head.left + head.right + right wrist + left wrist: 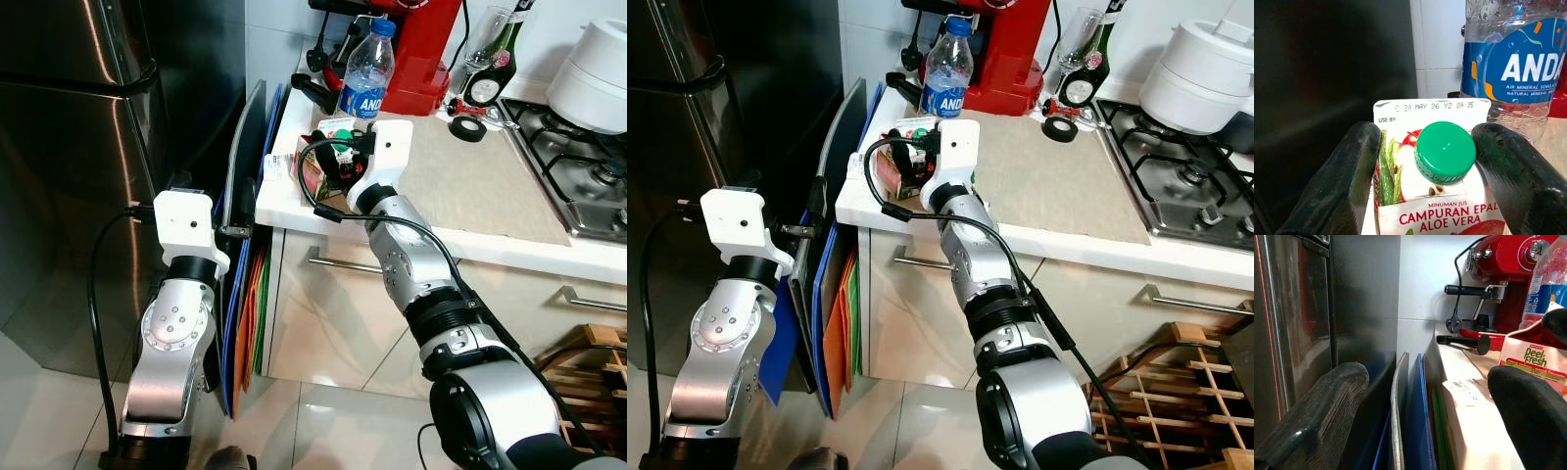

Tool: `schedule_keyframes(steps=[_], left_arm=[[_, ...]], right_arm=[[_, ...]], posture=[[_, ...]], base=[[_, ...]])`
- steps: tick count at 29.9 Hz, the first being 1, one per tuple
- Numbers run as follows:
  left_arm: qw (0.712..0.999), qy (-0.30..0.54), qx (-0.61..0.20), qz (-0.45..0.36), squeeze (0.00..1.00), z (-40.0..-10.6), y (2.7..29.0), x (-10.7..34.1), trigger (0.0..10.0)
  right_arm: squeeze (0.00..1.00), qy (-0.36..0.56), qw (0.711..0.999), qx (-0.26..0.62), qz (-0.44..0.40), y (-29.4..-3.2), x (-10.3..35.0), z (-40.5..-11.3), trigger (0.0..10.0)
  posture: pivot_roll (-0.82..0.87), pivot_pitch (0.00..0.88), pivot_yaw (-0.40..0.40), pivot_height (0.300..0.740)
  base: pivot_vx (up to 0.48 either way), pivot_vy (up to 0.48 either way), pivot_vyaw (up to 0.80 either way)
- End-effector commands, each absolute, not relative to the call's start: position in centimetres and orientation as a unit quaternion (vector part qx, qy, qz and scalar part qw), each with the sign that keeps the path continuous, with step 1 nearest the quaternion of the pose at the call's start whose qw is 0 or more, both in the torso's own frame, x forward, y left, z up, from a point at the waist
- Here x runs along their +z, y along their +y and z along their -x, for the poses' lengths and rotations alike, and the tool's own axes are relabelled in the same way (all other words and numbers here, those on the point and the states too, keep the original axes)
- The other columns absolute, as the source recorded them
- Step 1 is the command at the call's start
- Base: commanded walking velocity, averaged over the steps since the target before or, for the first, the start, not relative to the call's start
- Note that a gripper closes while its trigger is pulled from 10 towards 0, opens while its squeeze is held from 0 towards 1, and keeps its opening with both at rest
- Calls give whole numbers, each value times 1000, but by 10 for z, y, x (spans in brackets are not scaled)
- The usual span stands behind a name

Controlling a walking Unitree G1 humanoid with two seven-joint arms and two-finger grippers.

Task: Restocking fridge

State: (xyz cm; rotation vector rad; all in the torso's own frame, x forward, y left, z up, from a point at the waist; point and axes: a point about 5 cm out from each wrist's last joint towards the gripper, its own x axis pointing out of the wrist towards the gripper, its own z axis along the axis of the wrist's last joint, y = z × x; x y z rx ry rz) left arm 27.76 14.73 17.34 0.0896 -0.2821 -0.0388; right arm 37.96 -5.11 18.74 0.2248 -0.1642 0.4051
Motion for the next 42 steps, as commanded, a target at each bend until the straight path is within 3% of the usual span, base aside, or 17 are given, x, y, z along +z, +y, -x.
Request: schedule_keyframes(steps=[1,4,5,6,7,8,9,33,42], left_arm=[[989,-141,-22,-44,0,-277,144,175,10000],[989,-140,-21,-44,0,-277,145,175,10000],[989,-139,-21,-44,0,-277,145,175,10000],[989,-139,-21,-44,0,-277,144,174,10000],[989,-139,-21,-44,0,-277,144,174,10000],[989,-139,-21,-44,0,-277,144,174,10000],[989,-139,-21,-44,0,-277,144,174,10000],[988,-142,-32,-44,0,-286,137,175,10000],[988,-145,-34,-43,0,-288,135,175,10000]], right_arm=[[0,-83,974,182,-106,-59,189,-383,10000],[0,-76,975,177,-110,-59,187,-384,10000],[0,-74,975,176,-111,-60,186,-384,8863],[0,-70,976,171,-110,-60,185,-385,8863],[0,-66,978,166,-111,-61,184,-385,6314],[0,-63,978,162,-113,-62,183,-386,4510],[0,-60,978,160,-119,-63,182,-386,0],[0,-69,971,187,-129,-51,181,-380,0],[0,-112,960,210,-148,-49,205,-380,0]], posture=[[196,29,-121,740],[196,29,-122,740],[196,29,-123,740],[196,29,-124,740],[195,28,-124,740],[195,28,-124,740],[195,29,-125,740],[188,0,-135,740],[185,0,-143,740]], base=[[0,0,0],[0,0,0],[0,0,0],[0,0,0],[0,0,0],[0,0,0],[0,0,0],[0,0,0],[0,0,0]])
